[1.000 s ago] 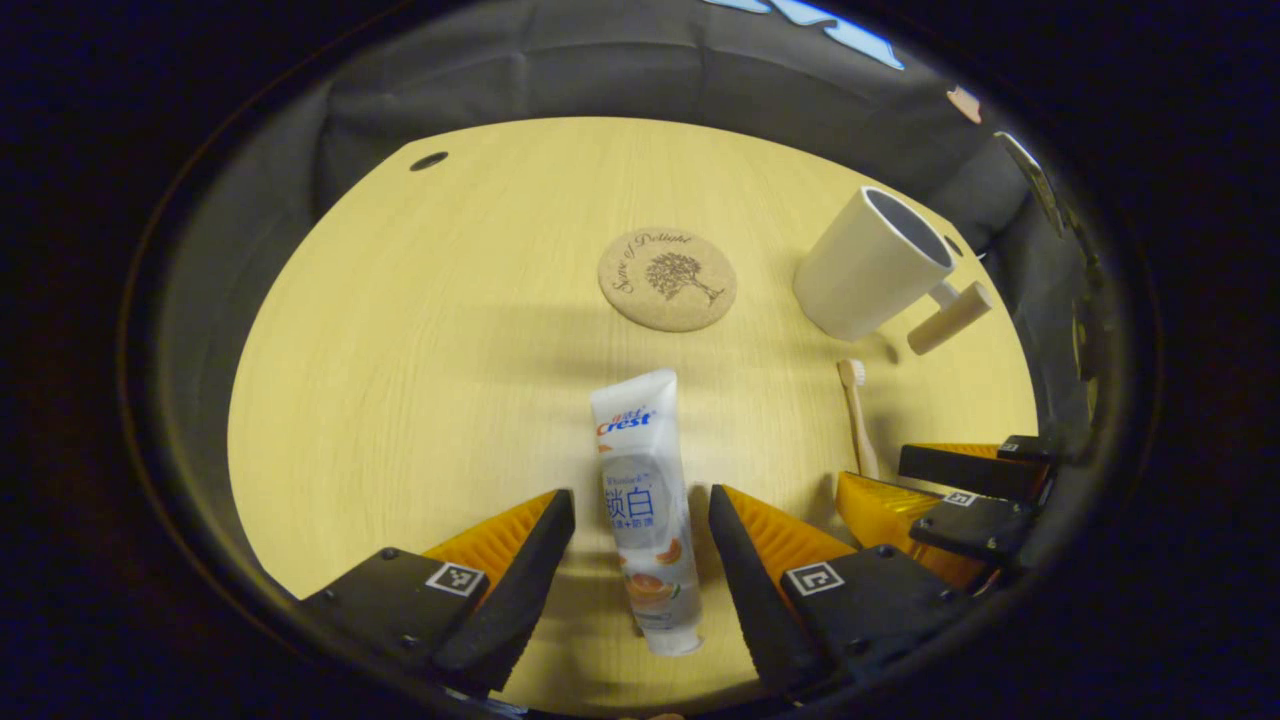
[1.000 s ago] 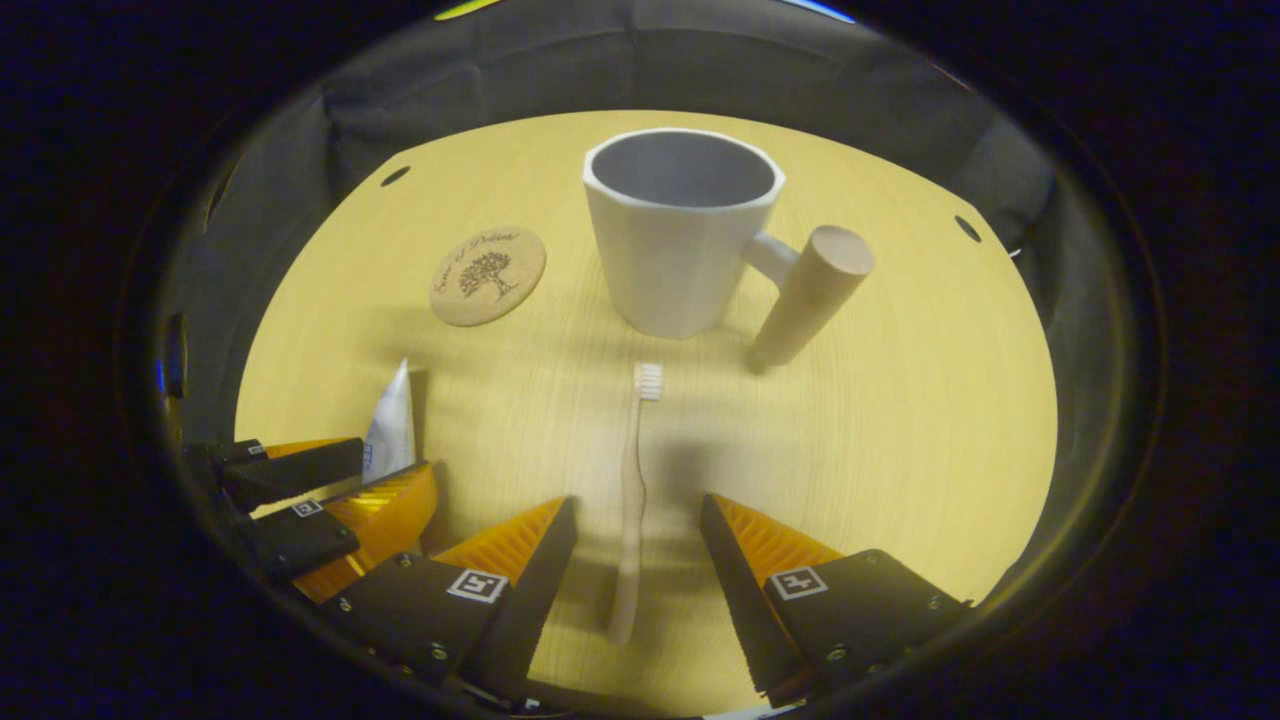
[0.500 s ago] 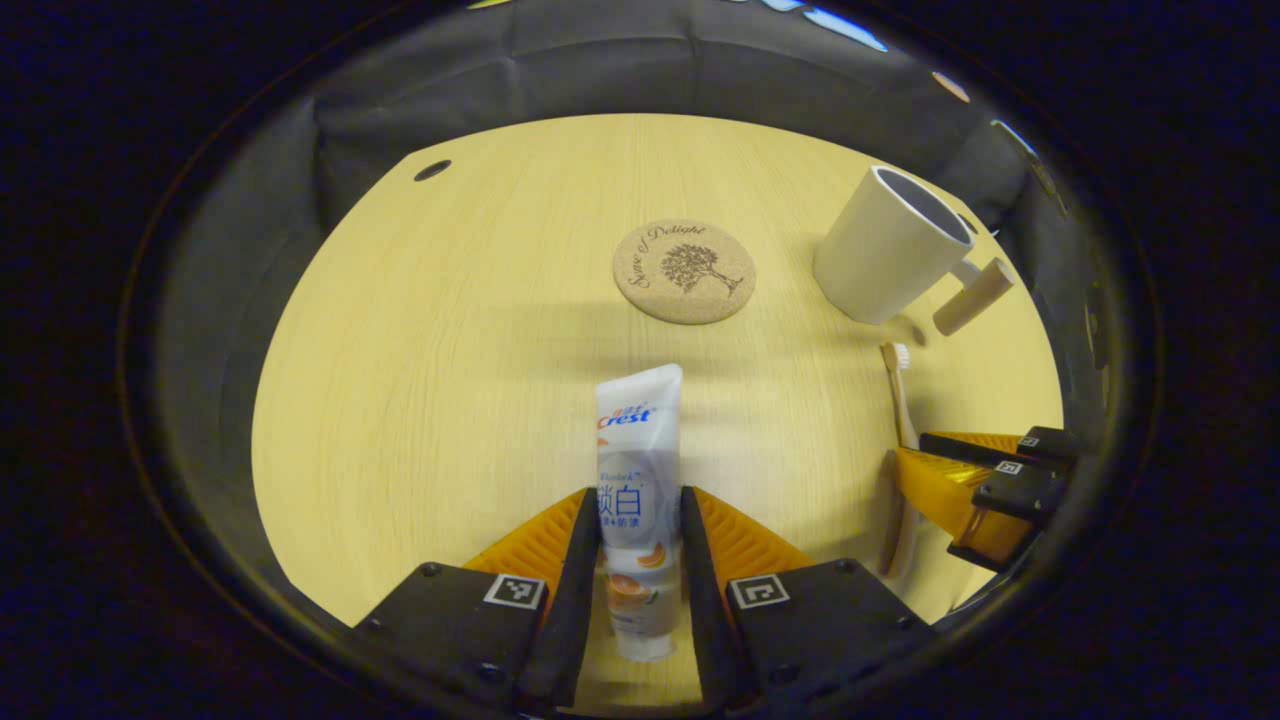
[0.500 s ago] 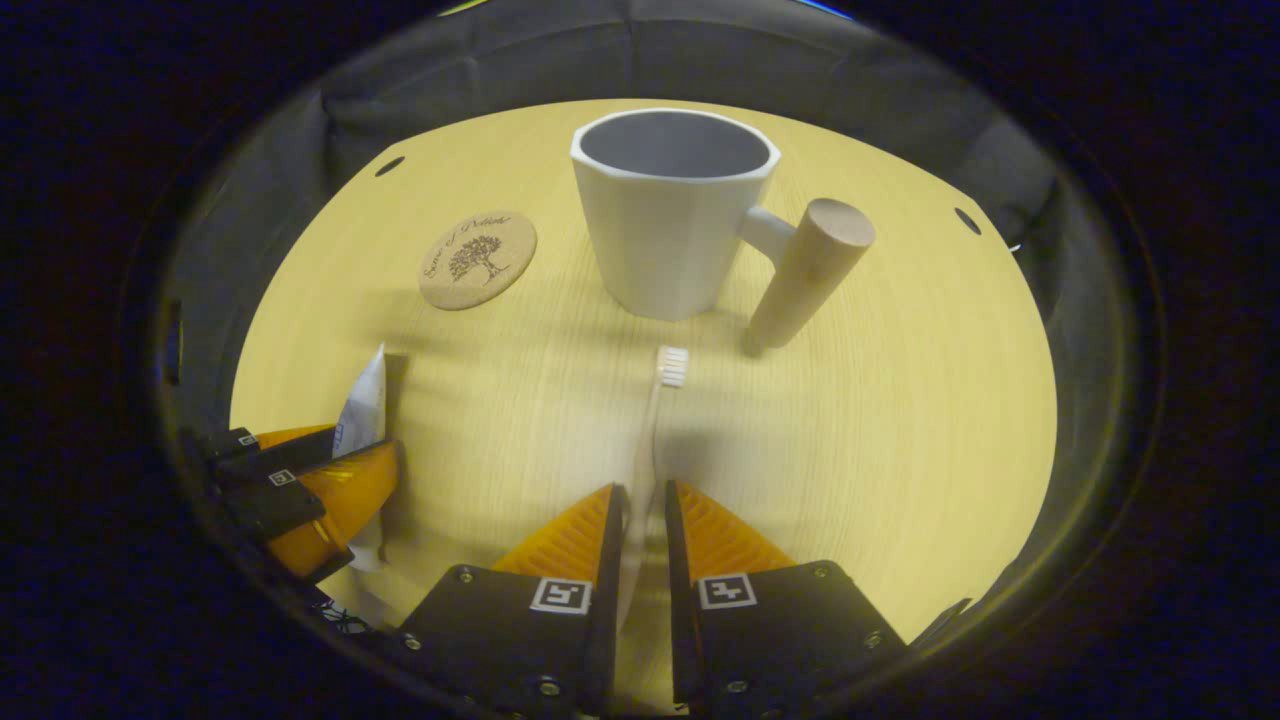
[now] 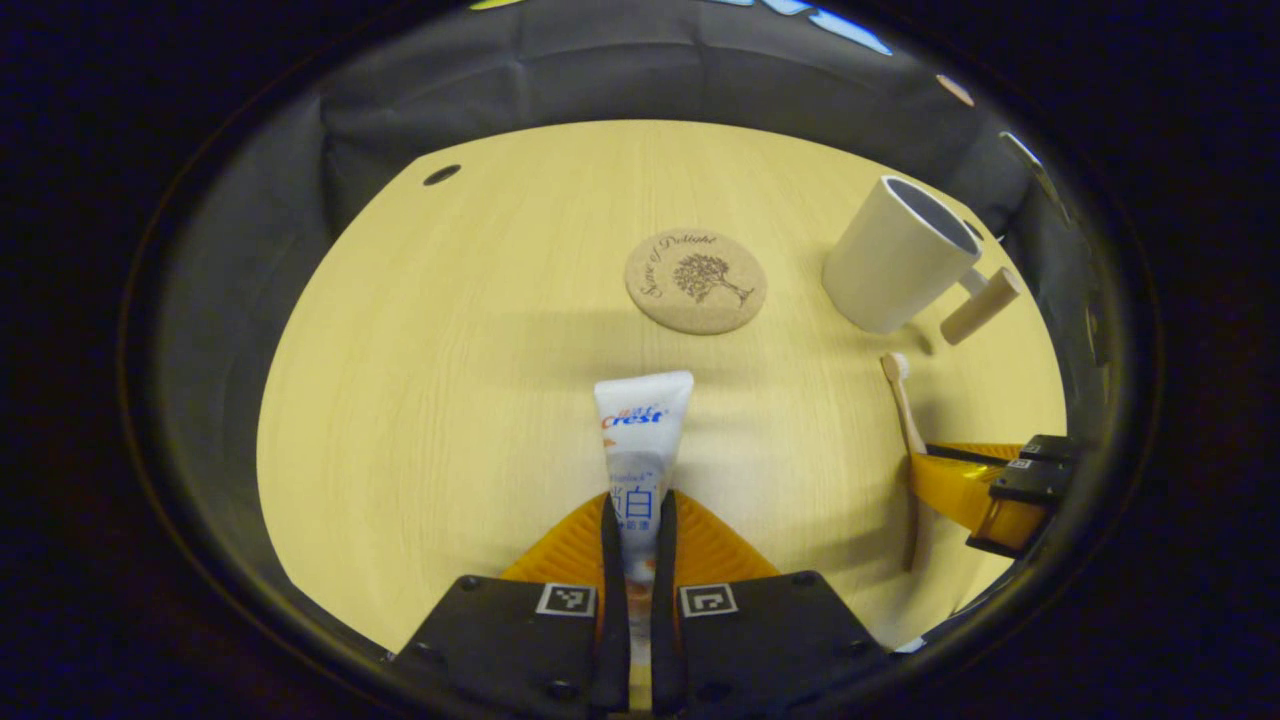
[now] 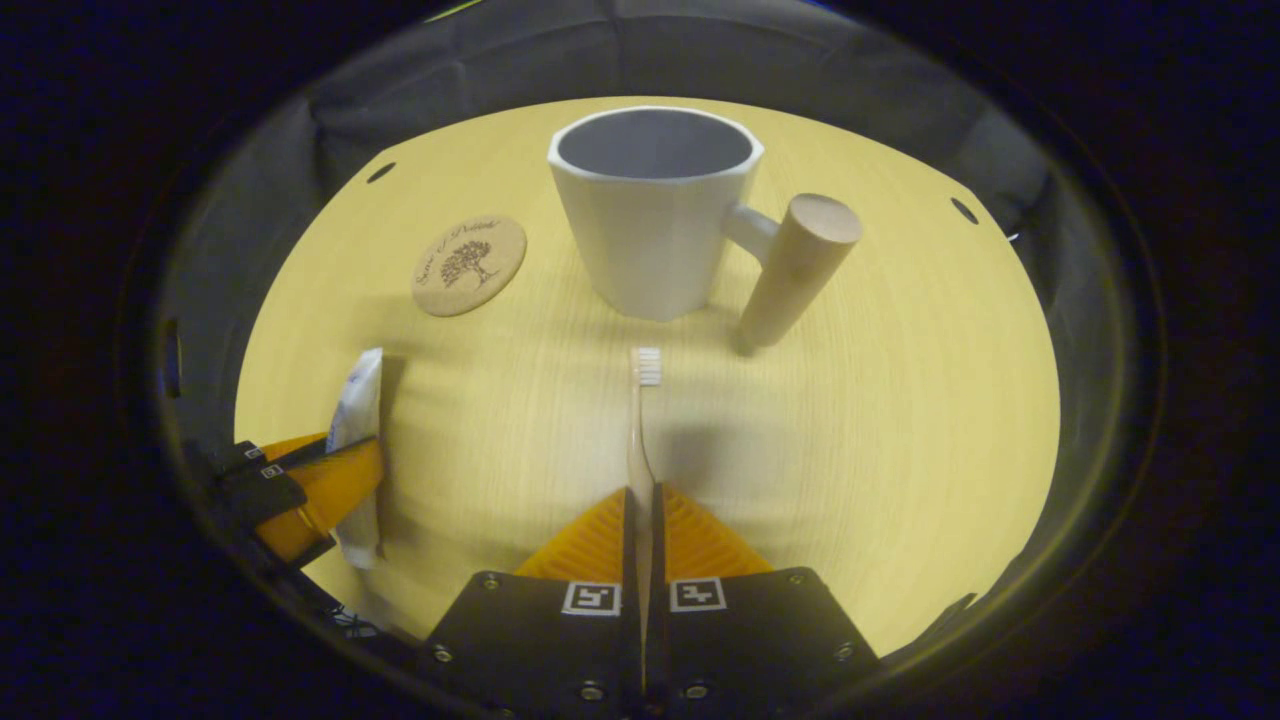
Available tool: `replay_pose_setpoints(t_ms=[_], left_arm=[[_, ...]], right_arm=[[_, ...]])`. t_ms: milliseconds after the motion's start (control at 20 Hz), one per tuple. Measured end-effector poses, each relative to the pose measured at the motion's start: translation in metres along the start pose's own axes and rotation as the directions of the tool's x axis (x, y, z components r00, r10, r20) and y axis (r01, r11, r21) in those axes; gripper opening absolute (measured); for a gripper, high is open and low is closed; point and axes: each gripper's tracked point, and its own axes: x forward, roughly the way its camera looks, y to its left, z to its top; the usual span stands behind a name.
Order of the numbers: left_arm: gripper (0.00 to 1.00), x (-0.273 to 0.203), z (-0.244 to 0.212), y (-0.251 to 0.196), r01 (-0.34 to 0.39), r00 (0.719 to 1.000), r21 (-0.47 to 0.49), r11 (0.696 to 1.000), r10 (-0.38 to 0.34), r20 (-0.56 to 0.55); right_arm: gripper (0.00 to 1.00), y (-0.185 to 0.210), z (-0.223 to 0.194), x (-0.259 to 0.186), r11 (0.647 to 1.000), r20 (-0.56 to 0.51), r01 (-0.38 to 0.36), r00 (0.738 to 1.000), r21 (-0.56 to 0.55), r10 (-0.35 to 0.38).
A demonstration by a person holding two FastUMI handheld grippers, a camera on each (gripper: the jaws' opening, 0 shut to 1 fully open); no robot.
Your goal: Put the toothbrush and toothpaste on the desktop into the cup, then pick up the cup and place it on the coaster on the desktop.
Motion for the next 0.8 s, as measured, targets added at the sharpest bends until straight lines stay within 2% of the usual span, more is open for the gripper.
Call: replay_pose_setpoints(t_ms=[500,800], left_arm=[[0.16,-0.011,0.008,0.01,-0.01,0.999,0.023,1.0,0.01,0.039],[0.16,-0.026,0.015,0.014,-0.005,0.997,0.031,0.999,0.003,0.075]], right_arm=[[0.04,0.014,0.009,-0.035,0.994,0.07,-0.098,0.993,0.037,0.096],[0.04,0.036,0.035,-0.091,0.984,0.182,-0.181,0.967,-0.004,0.178]])
